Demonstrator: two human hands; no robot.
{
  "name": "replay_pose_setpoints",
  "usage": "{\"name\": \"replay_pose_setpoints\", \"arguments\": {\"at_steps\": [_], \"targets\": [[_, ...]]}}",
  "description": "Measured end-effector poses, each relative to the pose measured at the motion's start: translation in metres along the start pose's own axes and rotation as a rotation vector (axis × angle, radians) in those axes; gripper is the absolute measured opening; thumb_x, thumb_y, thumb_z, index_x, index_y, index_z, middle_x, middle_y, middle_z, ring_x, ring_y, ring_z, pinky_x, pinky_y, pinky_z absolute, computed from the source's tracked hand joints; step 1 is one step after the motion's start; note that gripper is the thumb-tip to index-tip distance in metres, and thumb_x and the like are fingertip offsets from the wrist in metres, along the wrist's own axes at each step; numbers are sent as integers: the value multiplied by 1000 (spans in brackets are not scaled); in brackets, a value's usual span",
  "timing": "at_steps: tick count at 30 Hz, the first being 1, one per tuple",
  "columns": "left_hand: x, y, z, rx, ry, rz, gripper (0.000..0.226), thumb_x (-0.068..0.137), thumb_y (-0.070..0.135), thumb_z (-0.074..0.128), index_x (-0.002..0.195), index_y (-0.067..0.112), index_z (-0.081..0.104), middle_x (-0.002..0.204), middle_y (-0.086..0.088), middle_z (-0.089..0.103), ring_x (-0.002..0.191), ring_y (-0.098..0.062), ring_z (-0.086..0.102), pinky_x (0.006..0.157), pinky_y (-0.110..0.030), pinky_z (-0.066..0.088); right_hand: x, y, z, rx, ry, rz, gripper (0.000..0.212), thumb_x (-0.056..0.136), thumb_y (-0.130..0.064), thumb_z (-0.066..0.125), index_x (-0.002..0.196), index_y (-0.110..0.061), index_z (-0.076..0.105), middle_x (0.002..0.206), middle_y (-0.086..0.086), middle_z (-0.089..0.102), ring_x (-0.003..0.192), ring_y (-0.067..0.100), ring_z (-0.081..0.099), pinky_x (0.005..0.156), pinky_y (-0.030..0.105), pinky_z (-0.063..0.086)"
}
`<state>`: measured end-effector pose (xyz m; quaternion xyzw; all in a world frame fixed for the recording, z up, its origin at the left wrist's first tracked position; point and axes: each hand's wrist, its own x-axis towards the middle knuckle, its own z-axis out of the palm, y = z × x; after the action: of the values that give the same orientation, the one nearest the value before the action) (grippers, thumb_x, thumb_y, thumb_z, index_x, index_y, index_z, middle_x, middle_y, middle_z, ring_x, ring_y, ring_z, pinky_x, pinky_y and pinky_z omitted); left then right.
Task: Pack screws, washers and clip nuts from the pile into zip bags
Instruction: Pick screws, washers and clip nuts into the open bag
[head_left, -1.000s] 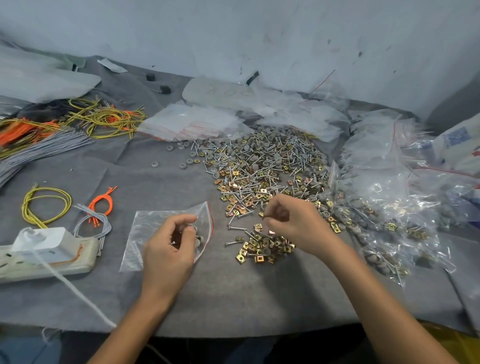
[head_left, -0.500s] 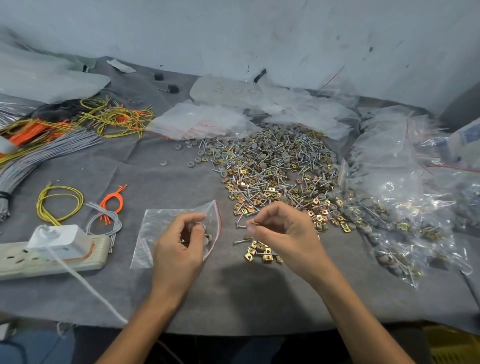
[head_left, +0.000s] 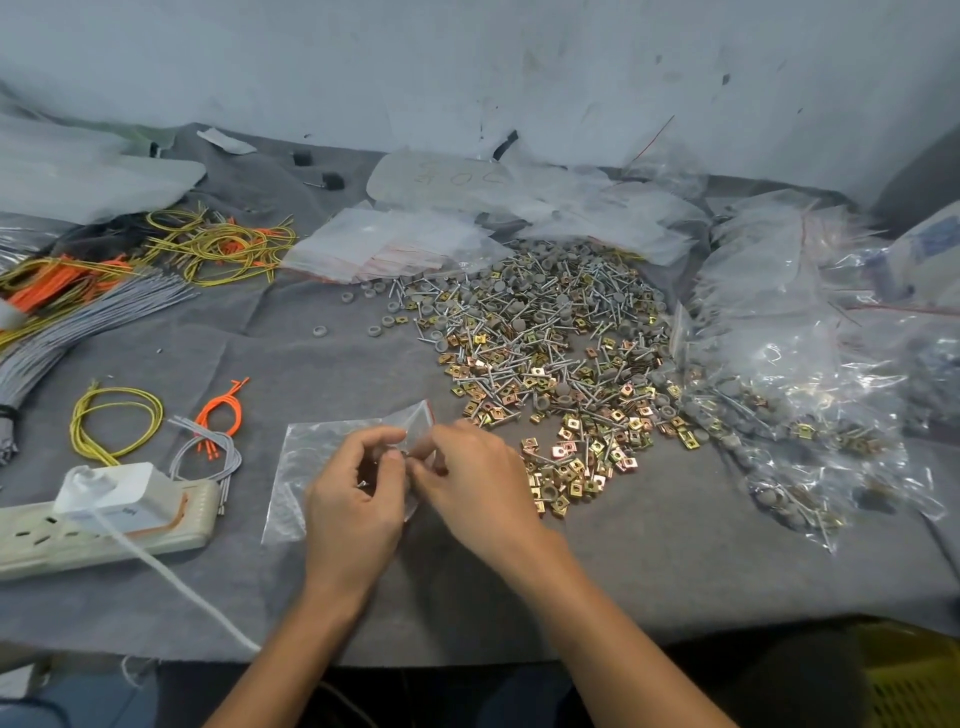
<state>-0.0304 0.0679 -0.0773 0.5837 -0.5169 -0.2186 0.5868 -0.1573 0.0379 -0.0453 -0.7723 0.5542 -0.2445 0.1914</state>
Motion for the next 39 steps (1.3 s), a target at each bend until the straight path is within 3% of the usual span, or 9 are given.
{"name": "replay_pose_setpoints", "arguments": {"at_steps": [3, 6, 11, 14, 16, 19, 21, 25, 39], "targets": [[0, 0, -1, 1, -6, 5, 19, 89, 20, 58, 98, 34, 67, 88, 13, 69, 76, -9, 66, 69, -19, 50, -1, -1, 3, -8, 15, 4, 16, 95, -41, 63, 101, -28, 69, 98, -3, 63, 95, 23, 61, 76, 36, 45], [0, 2, 0, -15, 0, -5, 18, 89, 19, 58, 98, 32, 67, 87, 15, 69, 76, -6, 66, 69, -15, 49, -15, 8, -7, 69, 91, 11, 16, 94, -42, 65, 93, -27, 71, 84, -8, 60, 81, 16, 58, 73, 37, 46], [-1, 6, 2, -62, 7, -15, 17, 90, 12, 59, 98, 25, 68, 84, 19, 69, 72, 3, 67, 65, -5, 44, -62, 52, -44, 206, 254, 174, 20, 94, -42, 66, 84, -26, 70, 77, -13, 64, 75, 6, 58, 69, 33, 47], [-1, 6, 1, -50, 1, -12, 19, 89, 17, 57, 97, 31, 67, 84, 18, 68, 70, 1, 65, 64, -8, 45, -85, 75, -61, 149, 242, 244, 4, 92, -32, 71, 88, -32, 69, 80, -16, 63, 78, 3, 60, 64, 18, 43], [-1, 4, 1, -43, 3, -8, 20, 89, 18, 57, 96, 35, 66, 84, 16, 67, 69, -1, 62, 64, -10, 45, -94, 81, -62, 129, 192, 255, 11, 90, -22, 74, 90, -33, 69, 82, -16, 61, 81, 0, 59, 65, 12, 42], [-1, 2, 0, -44, 4, -1, 21, 89, 18, 58, 95, 37, 66, 84, 16, 67, 69, -1, 62, 64, -10, 45, -98, 78, -57, 102, 111, 222, 12, 90, -25, 75, 96, -34, 71, 88, -19, 57, 88, -5, 57, 68, 10, 42], [-1, 0, 0, -41, -3, -2, 22, 90, 18, 58, 95, 37, 67, 84, 16, 67, 70, -1, 63, 64, -11, 46, -96, 75, -53, 96, 85, 202, 13, 90, -30, 75, 101, -36, 72, 93, -21, 54, 91, -5, 57, 71, 12, 43], [0, -2, 0, -24, -6, 10, 23, 90, 20, 59, 96, 41, 66, 84, 15, 67, 69, -3, 61, 64, -13, 46, -88, 66, -46, 54, 46, 192, 15, 90, -35, 72, 104, -38, 70, 94, -20, 51, 90, 3, 57, 79, 30, 51], [0, -5, 0, -29, -13, -2, 21, 91, 19, 59, 98, 37, 67, 80, 12, 65, 64, -10, 58, 59, -22, 47, -74, 70, -45, -61, 72, 186, 10, 99, -31, 60, 108, -29, 63, 105, -14, 52, 97, 10, 55, 81, 36, 51]]}}
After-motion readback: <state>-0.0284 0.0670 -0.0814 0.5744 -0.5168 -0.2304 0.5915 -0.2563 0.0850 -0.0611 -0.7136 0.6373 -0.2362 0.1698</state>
